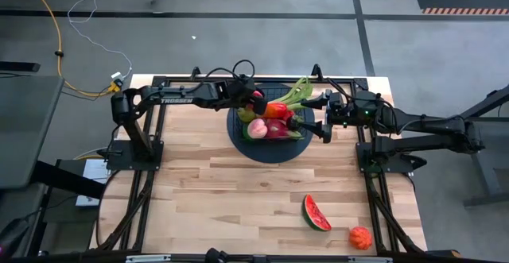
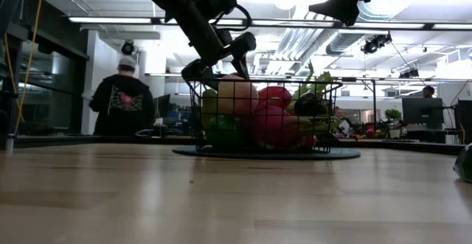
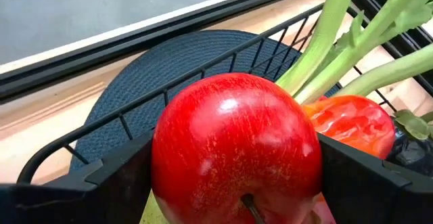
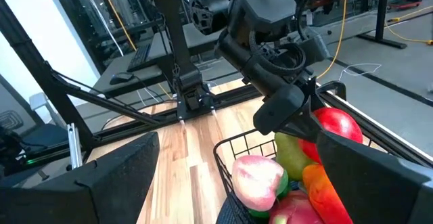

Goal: Build produce basket
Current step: Put the apple into the wire basket, then put the pumpkin into the wire basket

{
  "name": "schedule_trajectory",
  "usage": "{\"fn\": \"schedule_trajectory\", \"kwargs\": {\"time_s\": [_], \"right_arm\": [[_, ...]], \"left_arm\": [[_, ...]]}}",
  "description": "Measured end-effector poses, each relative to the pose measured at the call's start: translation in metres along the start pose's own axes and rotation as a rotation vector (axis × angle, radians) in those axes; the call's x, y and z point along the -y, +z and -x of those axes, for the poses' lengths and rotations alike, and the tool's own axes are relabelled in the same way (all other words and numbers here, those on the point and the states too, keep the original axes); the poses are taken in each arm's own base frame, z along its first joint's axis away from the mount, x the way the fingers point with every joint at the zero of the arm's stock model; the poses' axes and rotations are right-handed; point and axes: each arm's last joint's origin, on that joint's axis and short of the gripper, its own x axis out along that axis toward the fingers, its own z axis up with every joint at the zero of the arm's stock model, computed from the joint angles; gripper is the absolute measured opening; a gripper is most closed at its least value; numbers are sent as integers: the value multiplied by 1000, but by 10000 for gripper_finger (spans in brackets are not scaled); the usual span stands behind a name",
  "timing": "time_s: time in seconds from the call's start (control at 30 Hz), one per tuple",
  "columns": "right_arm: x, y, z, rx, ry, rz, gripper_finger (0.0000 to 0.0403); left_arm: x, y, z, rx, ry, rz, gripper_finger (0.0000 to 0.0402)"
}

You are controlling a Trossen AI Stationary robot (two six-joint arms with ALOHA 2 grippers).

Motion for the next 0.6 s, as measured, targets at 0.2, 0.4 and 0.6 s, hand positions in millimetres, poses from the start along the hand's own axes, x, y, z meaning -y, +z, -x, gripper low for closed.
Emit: {"fn": "schedule_trajectory", "kwargs": {"time_s": [0.2, 0.4, 0.6], "right_arm": [[0, 0, 0, 0, 0, 0, 390], [0, 0, 0, 0, 0, 0, 390], [0, 0, 0, 0, 0, 0, 390]], "left_arm": [[0, 0, 0, 4, -7, -8, 347], [-1, 2, -1, 7, -5, -12, 393], [-4, 8, 3, 17, -10, -16, 398]]}}
